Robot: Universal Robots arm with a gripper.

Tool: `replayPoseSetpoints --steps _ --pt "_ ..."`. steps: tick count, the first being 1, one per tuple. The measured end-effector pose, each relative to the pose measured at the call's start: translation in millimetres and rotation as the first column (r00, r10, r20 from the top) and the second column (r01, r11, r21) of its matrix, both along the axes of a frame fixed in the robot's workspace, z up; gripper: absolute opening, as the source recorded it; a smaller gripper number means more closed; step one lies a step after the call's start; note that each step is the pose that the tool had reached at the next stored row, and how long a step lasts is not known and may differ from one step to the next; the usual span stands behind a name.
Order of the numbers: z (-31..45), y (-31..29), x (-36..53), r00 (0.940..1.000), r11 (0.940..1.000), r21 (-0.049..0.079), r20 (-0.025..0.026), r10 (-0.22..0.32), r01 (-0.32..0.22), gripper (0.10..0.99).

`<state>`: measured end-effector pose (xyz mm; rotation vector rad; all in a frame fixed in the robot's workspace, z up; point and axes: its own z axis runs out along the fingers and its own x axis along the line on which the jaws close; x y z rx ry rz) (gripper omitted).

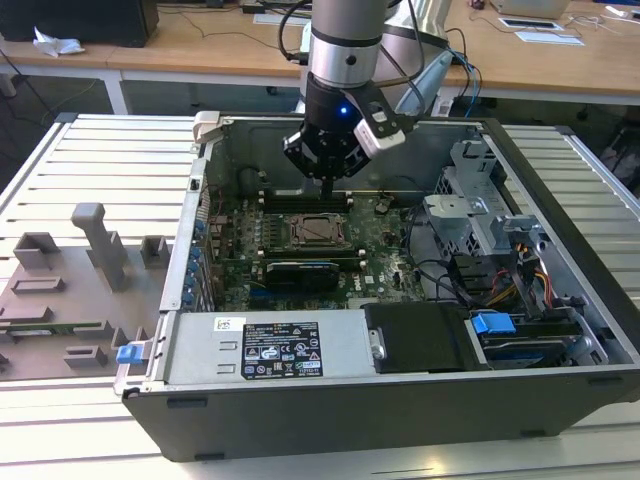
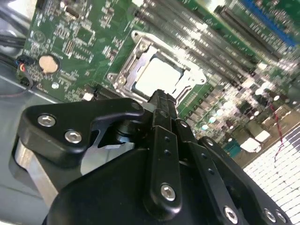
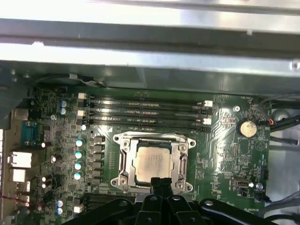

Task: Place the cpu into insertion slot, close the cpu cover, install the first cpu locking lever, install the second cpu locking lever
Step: 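Install the second cpu locking lever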

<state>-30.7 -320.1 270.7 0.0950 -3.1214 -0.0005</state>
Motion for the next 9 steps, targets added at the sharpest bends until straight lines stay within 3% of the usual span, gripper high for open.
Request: replayPoseSetpoints --steps 1,5,7,8,9 --pt "-0.1 -6.8 0.0 1.0 1.0 0.0 0.0 0.0 0.0 0.106" --pt "-0.6 -23.9 -0.1 1.0 1.0 0.002 0.0 0.0 0.0 0.106" --pt "-1.5 -32.8 -0.4 1.0 1.0 0.01 0.0 0.0 0.0 0.106" --pt "-1.9 -35.5 -0.4 1.0 0.9999 0.016 0.0 0.0 0.0 0.106" --pt "-2.5 -41.1 -1.0 1.0 0.9988 0.049 0.0 0.0 0.0 0.106"
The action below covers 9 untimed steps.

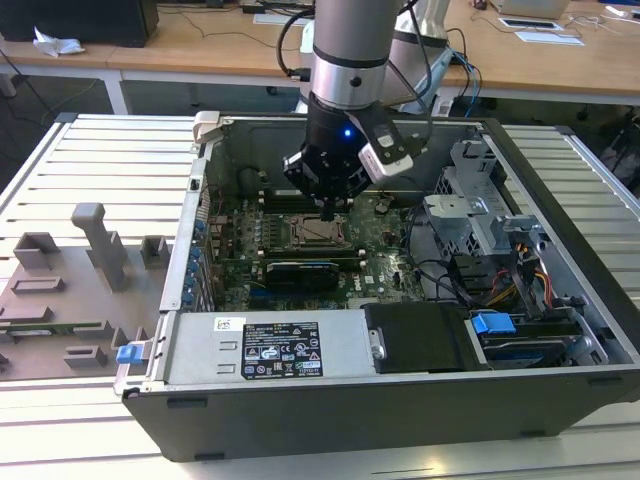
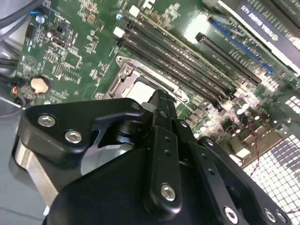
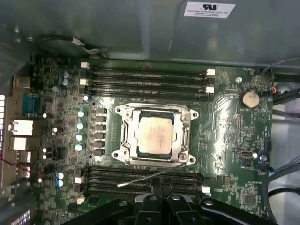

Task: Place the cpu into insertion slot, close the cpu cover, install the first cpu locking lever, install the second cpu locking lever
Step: 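Install the second cpu locking lever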

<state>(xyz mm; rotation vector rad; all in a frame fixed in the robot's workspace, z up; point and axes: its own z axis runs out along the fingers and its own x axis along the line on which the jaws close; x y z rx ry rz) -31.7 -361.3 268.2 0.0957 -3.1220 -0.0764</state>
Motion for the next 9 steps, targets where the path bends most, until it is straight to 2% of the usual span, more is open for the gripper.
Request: replayPoseSetpoints --steps 1,3,4,5,6,9 --pt "-0.5 -6.9 -0.9 1.0 0.9988 0.049 0.0 0.0 0.0 0.106" --pt "-1.0 -11.1 -1.5 1.0 0.9974 0.072 0.0 0.0 0.0 0.106" --pt "-1.3 -14.7 -2.0 1.0 0.9958 0.092 0.0 0.0 0.0 0.106" --pt "-1.9 -17.9 -2.5 1.0 0.9946 0.103 0.0001 0.0 0.0 0.106" --pt "-2.6 -21.1 -2.9 1.0 0.994 0.109 0.0 0.0 0.0 0.106" --pt "-5.6 -28.7 -4.4 1.0 0.9928 0.12 0.0 0.0 0.0 0.106"
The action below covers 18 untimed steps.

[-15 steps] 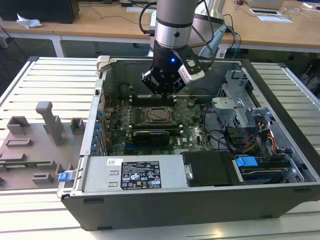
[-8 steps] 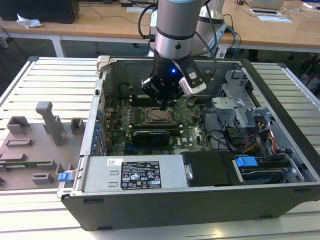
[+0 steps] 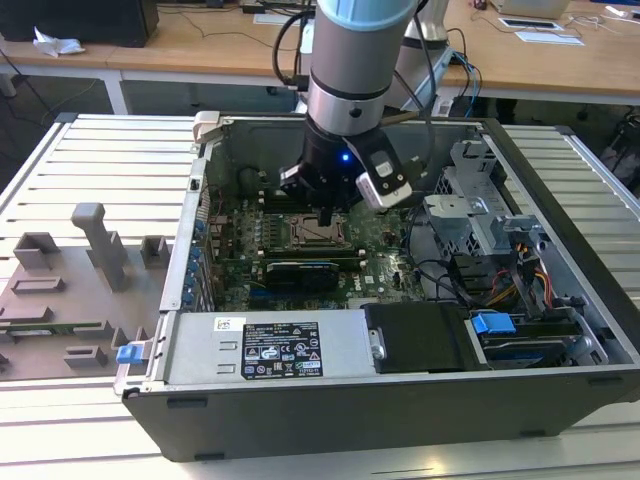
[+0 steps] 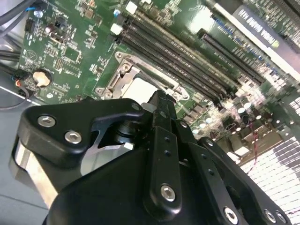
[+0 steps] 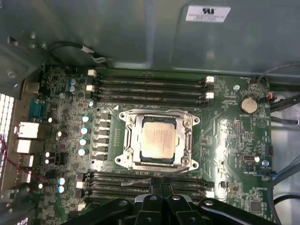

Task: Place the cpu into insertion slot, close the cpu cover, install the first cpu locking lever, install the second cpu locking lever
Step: 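Install the second cpu locking lever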

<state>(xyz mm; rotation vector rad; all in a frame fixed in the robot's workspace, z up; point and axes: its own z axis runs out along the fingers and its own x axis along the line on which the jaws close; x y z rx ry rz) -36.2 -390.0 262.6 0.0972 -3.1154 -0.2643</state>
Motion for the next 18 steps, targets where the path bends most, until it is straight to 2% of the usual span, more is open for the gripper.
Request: replayPoseSetpoints --steps 2,5,11,16,18 --pt "-1.2 -2.2 -0.6 1.0 1.0 0.009 -0.0001 0.0 0.0 0.106" --pt "-4.8 -4.7 -1.2 1.0 0.9995 0.031 0.0002 0.0 0.0 0.106" --pt "-17.1 -5.2 -2.5 1.0 0.9995 0.032 -0.0001 0.0 0.0 0.106" --pt "-27.5 -5.0 -8.7 1.0 0.9995 0.032 0.0 0.0 0.0 0.106" --pt "-35.3 -3.6 -15.1 1.0 0.9995 0.032 -0.0001 0.0 0.0 0.106"
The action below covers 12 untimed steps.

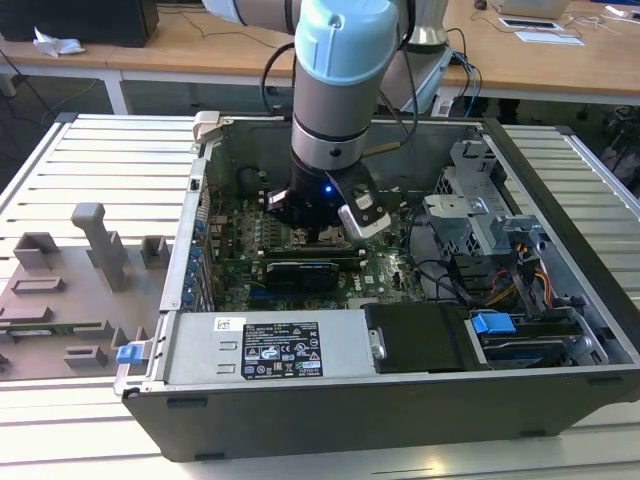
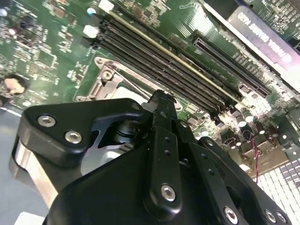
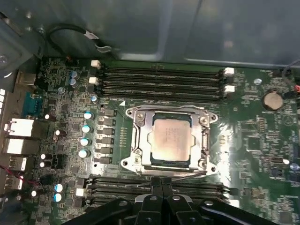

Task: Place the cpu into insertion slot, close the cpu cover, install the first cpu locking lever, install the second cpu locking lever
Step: 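Install the second cpu locking lever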

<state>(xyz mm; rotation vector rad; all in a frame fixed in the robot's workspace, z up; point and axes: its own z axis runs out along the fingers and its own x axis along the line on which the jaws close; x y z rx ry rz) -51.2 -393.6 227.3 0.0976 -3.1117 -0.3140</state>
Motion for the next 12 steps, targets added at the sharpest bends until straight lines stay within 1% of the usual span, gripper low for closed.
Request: replayPoseSetpoints --steps 7,9,12 --pt "-15.3 0.1 -14.1 1.0 1.0 0.001 0.0001 0.006 -0.006 0.106" --pt "-20.7 0.0 -22.6 0.9999 0.9998 0.009 0.0001 0.017 -0.017 0.106" --pt "-23.7 0.1 -27.9 0.9997 0.9996 0.015 0.0004 0.023 -0.023 0.106"
